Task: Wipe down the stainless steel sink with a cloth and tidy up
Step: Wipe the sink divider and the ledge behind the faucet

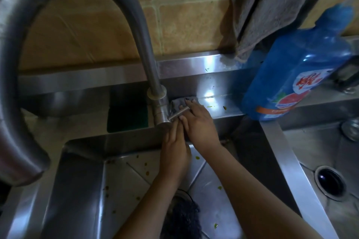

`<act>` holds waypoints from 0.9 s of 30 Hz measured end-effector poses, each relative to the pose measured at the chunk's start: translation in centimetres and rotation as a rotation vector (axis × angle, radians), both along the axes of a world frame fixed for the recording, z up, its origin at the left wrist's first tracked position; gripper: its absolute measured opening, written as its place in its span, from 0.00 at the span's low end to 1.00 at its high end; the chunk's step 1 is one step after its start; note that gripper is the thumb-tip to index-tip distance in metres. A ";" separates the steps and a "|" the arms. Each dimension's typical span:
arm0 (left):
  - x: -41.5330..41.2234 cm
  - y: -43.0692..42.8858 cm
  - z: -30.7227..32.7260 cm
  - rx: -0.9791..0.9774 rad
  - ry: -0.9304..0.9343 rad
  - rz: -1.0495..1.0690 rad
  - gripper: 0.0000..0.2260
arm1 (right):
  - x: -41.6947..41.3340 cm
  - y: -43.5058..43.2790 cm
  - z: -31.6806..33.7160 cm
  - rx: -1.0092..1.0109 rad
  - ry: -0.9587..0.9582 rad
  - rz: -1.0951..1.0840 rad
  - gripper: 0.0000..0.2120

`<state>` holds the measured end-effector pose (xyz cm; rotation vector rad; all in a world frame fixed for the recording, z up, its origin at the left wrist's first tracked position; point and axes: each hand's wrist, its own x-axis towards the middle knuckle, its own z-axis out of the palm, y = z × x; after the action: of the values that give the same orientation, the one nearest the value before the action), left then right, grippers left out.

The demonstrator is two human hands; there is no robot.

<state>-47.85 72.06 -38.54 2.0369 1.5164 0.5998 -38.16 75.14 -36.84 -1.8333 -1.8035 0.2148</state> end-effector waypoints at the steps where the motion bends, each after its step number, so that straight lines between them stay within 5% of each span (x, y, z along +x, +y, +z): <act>1: 0.0 -0.2 -0.1 0.007 0.021 0.000 0.31 | 0.2 0.0 -0.1 0.016 -0.028 0.002 0.11; 12: 0.7 -0.1 -0.1 0.059 0.096 0.062 0.26 | 4.4 -0.9 -1.1 -0.016 -0.258 -0.148 0.15; 21: 0.7 -0.1 -0.4 0.018 0.073 0.039 0.29 | 4.4 -1.3 -1.3 -0.145 -0.193 -0.236 0.20; 27: 0.6 0.2 -0.6 0.018 0.085 0.036 0.29 | 1.4 -0.7 -0.4 -0.076 -0.148 -0.051 0.16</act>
<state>-47.24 72.21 -39.13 2.0767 1.6050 0.5485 -36.79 74.48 -37.25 -1.9921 -1.8678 0.1334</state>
